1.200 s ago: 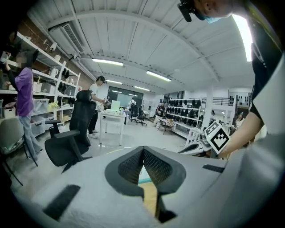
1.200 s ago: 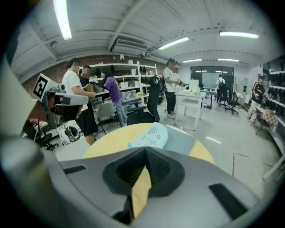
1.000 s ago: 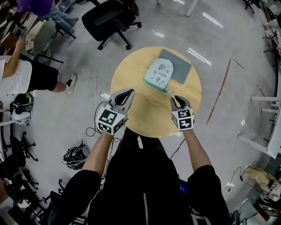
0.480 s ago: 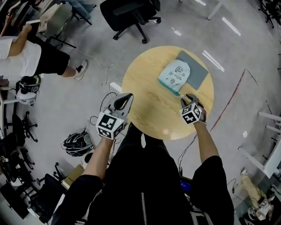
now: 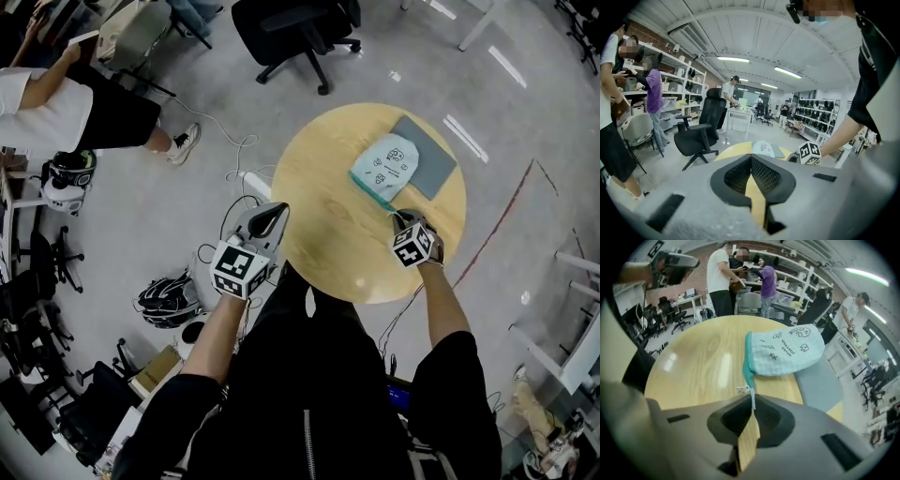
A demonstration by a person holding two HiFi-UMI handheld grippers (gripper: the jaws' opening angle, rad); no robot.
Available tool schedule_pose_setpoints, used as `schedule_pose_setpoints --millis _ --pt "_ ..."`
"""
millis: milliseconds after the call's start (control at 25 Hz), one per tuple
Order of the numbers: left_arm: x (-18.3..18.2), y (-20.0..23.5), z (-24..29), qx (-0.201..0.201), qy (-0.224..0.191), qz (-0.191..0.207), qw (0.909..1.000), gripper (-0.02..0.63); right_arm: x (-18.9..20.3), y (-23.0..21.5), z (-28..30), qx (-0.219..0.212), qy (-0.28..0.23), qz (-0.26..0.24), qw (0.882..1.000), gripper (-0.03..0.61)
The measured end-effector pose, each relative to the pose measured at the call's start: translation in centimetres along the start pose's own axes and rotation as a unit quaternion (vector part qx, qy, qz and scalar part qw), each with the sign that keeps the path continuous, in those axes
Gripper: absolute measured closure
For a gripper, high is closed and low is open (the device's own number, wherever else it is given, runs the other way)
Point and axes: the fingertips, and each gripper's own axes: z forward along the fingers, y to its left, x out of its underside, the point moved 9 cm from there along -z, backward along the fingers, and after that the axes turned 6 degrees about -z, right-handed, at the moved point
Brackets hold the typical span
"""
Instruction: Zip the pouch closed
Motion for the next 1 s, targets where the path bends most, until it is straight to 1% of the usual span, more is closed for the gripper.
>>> schedule_pose_setpoints --millis 80,200,400,680,880,1000 --pt "-0.2 -0.1 -0.1 0.008 -0.002 0.005 1.0000 0.609 -0.5 0.3 -1.0 -0.005 -0.021 0.035 0.999 0.563" --pt "-0.6 -0.5 0.1 0.020 -0.004 0.011 0.9997 0.609 -1.2 0.8 -2.6 -0.009 -0.058 0.066 0.996 0.566" --pt "-1.1 -1.1 -0.1 0.041 -0.012 0.028 0.9987 0.609 -2.8 1.2 -5.2 0.002 -0.099 0.084 0.991 0.566" --pt "-2.6 -0.8 -0.9 0.050 -0.032 0.039 0.9975 0.609 -5.1 1.2 -8.3 0.015 -0.149 0.120 0.981 0.566" --pt "-4.1 -0.5 -1.5 0.066 -0.053 0.057 0.9948 0.609 -6.9 1.0 -10.6 0.042 -0.186 0.139 0.972 0.566" --pt "-5.1 -0.7 -1.5 0.080 -0.062 0.065 0.9927 0.609 -7.8 1.1 -12.3 0.054 -0.213 0.162 0.962 0.567"
